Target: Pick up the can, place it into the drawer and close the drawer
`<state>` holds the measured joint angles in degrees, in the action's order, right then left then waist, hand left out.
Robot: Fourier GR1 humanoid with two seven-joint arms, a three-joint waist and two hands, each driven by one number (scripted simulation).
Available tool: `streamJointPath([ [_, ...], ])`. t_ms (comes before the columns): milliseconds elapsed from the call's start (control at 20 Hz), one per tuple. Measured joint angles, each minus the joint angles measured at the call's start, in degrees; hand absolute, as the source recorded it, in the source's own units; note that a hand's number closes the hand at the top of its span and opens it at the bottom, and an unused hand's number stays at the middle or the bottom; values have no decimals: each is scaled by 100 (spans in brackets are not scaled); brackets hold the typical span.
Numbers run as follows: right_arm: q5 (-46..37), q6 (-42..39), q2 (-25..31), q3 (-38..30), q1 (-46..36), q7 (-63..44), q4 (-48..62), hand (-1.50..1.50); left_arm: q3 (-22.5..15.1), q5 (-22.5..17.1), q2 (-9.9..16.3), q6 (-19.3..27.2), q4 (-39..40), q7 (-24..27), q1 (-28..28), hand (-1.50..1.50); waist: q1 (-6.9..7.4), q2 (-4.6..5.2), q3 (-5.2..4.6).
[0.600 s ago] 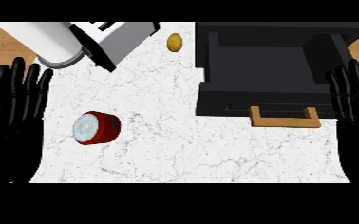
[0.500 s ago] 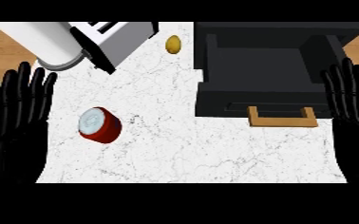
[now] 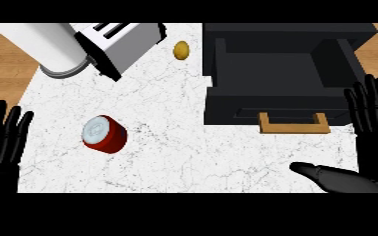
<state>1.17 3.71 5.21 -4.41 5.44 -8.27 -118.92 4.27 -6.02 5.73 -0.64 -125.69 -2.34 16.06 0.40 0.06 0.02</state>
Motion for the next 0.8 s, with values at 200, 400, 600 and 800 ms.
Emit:
streamJointPath([
  [200, 251, -109, 108, -296, 328, -207, -238, -150, 144, -201, 36, -143, -535, -332, 605, -150, -10, -15, -1],
  [400, 545, -363, 162, -613, 613, -39, -209, -150, 442, -503, 47, -371, -898, -484, 988, -150, -16, -18, -1],
  [600, 697, -578, 150, -786, 916, 58, -324, -150, 613, -621, -66, -629, -997, -382, 1275, -150, -22, -18, 0],
  [800, 1025, -876, 170, -1061, 1257, 145, -459, -150, 747, -809, -228, -769, -1103, -438, 1552, -150, -27, -21, -2],
])
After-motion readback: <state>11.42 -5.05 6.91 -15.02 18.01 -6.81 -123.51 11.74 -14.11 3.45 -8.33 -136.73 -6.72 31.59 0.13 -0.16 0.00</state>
